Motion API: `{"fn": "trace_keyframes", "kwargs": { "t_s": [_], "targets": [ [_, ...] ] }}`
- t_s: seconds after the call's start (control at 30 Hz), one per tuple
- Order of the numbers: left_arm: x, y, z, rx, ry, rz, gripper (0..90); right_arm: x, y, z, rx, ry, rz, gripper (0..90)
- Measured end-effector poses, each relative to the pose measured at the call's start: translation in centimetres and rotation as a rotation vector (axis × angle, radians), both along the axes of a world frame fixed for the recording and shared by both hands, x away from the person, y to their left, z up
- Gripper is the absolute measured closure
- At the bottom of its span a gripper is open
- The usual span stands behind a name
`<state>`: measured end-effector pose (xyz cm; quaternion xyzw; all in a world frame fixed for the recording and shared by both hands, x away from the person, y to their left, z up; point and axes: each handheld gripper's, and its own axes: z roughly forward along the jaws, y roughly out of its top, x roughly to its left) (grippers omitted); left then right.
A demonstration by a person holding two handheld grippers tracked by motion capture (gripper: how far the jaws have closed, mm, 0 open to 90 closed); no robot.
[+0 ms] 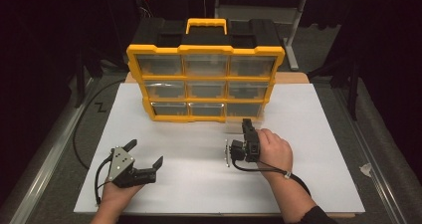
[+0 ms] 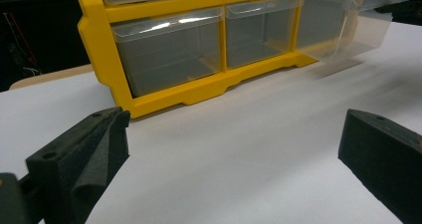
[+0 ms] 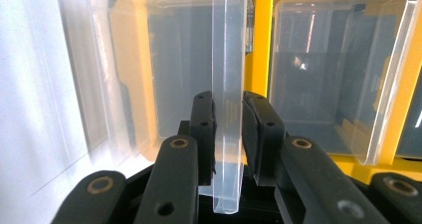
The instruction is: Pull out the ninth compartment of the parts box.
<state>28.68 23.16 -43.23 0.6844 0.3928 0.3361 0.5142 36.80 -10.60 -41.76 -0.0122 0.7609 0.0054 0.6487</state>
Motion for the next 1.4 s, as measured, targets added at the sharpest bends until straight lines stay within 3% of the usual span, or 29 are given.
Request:
{"fn": "trace_keyframes", "kwargs": {
  "t_s": [0.27,0.33,0.47,0.87,1.4],
  "targets": [
    [0.0,0.0,0.0,0.001,-0.001,0.001,0.4,-1.0,-0.1,-0.2,0.01,0.0,0.001,78.1],
    [0.0,0.0,0.0,0.002,-0.001,0.0,0.3,-1.1,-0.1,0.0,-0.013,-0.009,0.015,78.1],
    [0.0,0.0,0.0,0.001,-0.001,-0.001,0.3,-1.4,-0.1,-0.2,-0.008,-0.011,0.016,78.1],
    [0.0,-0.1,0.0,0.001,0.001,-0.004,0.3,-1.5,-0.1,-0.2,-0.016,-0.004,0.018,78.1],
    [0.0,-0.1,-0.1,-0.001,0.005,-0.003,0.4,-1.6,-0.4,-0.4,0.01,-0.015,0.027,77.9]
  ]
}}
